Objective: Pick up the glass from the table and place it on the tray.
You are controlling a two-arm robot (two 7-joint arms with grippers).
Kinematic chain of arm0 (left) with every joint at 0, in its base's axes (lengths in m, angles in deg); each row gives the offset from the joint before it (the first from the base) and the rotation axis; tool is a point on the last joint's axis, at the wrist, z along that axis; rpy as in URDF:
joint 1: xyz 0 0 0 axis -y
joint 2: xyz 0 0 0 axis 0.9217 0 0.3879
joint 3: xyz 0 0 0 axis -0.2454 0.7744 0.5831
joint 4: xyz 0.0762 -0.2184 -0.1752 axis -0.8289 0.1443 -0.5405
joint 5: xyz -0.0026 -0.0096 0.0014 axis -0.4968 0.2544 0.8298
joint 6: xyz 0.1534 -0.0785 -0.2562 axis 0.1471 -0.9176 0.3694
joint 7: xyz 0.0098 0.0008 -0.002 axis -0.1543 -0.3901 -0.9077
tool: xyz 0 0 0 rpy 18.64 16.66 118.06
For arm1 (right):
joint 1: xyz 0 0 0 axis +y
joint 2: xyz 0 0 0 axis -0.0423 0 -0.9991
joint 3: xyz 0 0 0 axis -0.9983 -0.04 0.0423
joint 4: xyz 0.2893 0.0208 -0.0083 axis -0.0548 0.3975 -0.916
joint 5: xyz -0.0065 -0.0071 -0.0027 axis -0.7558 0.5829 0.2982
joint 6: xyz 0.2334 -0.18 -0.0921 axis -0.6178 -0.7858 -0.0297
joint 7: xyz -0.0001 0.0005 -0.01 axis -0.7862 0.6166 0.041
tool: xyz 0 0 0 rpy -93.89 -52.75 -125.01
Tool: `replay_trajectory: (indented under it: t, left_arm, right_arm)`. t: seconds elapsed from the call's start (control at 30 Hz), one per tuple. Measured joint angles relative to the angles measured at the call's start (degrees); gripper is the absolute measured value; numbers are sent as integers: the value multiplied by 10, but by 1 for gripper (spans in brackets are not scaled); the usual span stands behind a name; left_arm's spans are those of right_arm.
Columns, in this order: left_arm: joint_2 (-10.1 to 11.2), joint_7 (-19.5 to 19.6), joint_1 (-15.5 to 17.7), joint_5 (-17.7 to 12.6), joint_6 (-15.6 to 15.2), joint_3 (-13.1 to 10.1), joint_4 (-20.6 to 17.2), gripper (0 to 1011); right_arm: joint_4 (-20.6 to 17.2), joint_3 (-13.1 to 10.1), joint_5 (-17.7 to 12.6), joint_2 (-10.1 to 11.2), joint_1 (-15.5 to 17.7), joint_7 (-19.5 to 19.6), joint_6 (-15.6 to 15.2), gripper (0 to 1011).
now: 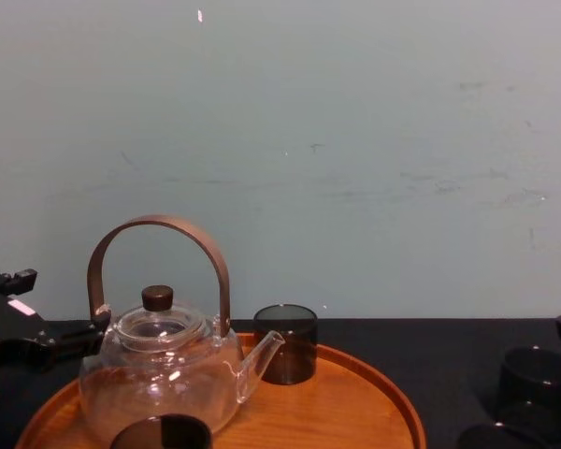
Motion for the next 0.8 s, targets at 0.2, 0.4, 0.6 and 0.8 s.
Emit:
replay_trajectory:
  t: [0.2, 0.4, 0.6, 0.8]
  left_arm:
    - [0, 0, 0, 0, 0, 0, 0, 1001]
    - [0, 0, 0, 0, 0, 0, 0, 1001]
    - [0, 0, 0, 0, 0, 0, 0, 1001]
    - [0, 0, 0, 0, 0, 0, 0, 1001]
  right_arm:
    - [-16, -11, -4, 3, 17, -9, 3, 1002]
    - [-93, -23, -3, 23, 75, -14, 5, 1002]
    - [-171, -36, -2, 42, 139, -10, 5, 1002]
    - [-224, -43, -4, 52, 189, -11, 0, 1002]
